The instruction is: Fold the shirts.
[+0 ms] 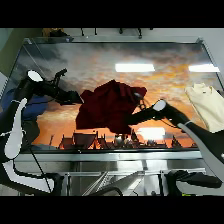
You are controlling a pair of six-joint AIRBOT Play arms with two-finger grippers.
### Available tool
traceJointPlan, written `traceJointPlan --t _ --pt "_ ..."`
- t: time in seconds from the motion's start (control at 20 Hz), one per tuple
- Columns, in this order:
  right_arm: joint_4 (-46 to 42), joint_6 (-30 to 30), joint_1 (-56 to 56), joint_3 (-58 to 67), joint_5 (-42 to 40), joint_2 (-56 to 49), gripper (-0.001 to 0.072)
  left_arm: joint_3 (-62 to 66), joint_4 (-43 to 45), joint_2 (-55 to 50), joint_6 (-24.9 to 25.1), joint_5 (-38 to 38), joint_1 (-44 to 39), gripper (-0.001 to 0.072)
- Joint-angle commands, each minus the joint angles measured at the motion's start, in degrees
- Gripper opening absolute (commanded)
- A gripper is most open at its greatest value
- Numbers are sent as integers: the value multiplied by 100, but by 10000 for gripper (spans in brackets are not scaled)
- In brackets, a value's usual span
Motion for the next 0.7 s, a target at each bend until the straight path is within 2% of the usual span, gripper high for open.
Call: traceJointPlan --t 0.0,0.2,0.4,0.65 --pt "-595 330 -1019 4 487 866 16 2 -2 2 -225 -308 -326 661" --pt "-599 326 -1123 2 984 1126 16 2 7 2 -420 -118 -1346 661" --pt "-595 243 -1123 -4 997 1123 16 0 28 0 -669 212 -2184 661" --pt "-592 116 -1123 -4 1056 1123 16 0 1067 0 -1154 173 -2658 661"
